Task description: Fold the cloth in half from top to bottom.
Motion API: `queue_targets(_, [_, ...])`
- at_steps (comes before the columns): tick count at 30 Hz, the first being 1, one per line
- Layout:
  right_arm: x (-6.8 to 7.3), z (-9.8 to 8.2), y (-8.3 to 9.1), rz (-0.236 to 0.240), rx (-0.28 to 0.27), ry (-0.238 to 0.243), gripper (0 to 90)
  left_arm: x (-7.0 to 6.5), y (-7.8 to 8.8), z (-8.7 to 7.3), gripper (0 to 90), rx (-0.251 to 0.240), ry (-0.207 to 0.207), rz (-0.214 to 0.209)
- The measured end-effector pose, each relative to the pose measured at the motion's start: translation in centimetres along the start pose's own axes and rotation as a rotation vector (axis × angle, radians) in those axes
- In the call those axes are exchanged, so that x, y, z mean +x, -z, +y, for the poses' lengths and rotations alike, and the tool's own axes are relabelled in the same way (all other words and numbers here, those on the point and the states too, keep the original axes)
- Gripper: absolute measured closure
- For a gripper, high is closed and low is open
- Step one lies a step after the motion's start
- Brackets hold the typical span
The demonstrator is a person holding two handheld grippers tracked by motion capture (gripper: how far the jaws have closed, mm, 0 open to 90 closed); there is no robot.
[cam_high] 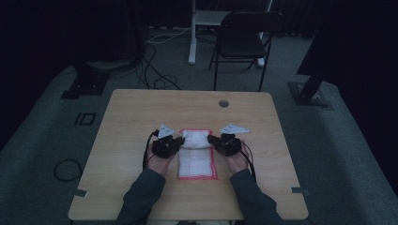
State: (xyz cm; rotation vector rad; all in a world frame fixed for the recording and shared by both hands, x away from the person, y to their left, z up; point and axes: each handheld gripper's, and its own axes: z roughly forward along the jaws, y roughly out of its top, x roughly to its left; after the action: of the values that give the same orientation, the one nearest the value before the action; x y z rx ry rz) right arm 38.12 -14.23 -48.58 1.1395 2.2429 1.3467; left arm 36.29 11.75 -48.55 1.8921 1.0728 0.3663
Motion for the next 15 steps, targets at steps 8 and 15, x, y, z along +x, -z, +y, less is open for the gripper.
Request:
queue_targets(8, [1.2,-3.0,0.5,0.018,0.037,0.006,87.0,-1.1,0.4,-3.4,85.0,0.040,0.018,-0.020])
queue_targets(15, [1.9,-5.2,-0.1,0.020,0.080,0.007,87.0,-1.1,-0.2,-5.6,81.3,0.094,0.033,-0.020])
